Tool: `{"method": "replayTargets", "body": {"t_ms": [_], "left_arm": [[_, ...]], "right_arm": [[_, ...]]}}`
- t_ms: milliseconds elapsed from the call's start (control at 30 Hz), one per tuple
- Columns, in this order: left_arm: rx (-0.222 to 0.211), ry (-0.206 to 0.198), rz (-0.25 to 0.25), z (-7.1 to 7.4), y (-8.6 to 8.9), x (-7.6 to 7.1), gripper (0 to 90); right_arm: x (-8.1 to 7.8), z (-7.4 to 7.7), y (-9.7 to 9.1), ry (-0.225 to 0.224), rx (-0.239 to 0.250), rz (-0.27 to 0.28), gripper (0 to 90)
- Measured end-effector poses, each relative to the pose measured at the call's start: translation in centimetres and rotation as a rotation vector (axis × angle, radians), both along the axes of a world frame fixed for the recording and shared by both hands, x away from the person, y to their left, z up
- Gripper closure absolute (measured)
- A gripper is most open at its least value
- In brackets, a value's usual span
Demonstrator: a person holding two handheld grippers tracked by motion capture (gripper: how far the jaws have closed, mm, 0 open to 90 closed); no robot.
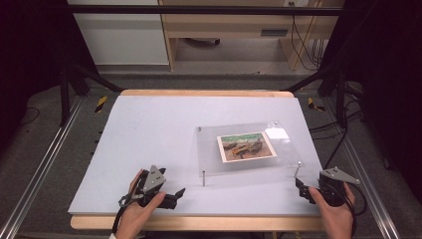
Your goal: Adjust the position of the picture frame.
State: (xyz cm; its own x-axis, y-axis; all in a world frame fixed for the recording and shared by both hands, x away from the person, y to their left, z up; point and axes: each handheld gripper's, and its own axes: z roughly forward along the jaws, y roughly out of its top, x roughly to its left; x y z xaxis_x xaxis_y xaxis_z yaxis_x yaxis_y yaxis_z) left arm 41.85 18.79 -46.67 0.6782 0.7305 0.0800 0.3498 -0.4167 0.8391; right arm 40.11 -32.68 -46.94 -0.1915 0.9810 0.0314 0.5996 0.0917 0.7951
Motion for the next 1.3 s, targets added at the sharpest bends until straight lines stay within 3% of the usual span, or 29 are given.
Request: {"method": "replayTargets", "body": {"t_ms": [133, 267, 333, 467, 667, 767, 933, 1033, 1100, 1167, 1300], "left_arm": [[0.039, -0.02, 0.009, -0.1, -0.1, -0.1, 4.4], [0.059, -0.035, 0.003, -0.2, -0.3, -0.1, 4.3], [0.055, -0.029, 0.003, -0.3, -0.4, -0.1, 4.3], [0.001, 0.002, 0.001, -0.5, -0.7, -0.2, 4.1], [-0.027, 0.005, -0.013, -0.3, -1.2, -0.4, 4.1], [-0.02, 0.008, -0.018, -0.2, -1.4, -0.6, 4.6], [-0.019, 0.002, -0.021, -0.2, -1.8, -0.8, 5.4], [-0.041, -0.003, -0.027, 0.0, -1.9, -0.9, 5.6], [-0.053, -0.002, -0.029, 0.0, -1.9, -1.0, 5.7], [-0.072, -0.007, -0.034, 0.1, -2.0, -1.0, 5.9], [-0.097, -0.01, -0.037, 0.2, -2.2, -1.1, 5.9]], "right_arm": [[-0.5, 0.1, -0.1, -0.013, -0.021, -0.009, 18.5], [-0.6, 0.0, -0.2, -0.029, -0.049, -0.013, 19.6], [-0.7, 0.0, -0.1, -0.034, -0.059, -0.013, 19.6], [-0.7, -0.3, 0.1, -0.063, -0.1, -0.006, 23.8], [-0.4, -0.5, 0.0, -0.09, -0.054, -0.009, 31.9], [-0.1, -0.4, -0.1, -0.102, -0.03, -0.007, 34.0], [0.6, -0.4, 0.1, -0.088, -0.003, 0.001, 34.9], [1.6, -0.4, 0.6, -0.092, 0.019, 0.047, 42.9], [1.8, -0.4, 0.8, -0.097, 0.016, 0.063, 45.2], [2.6, -0.3, 1.5, -0.107, 0.001, 0.089, 53.8], [3.1, -0.5, 1.6, -0.114, 0.012, 0.097, 61.8]]}}
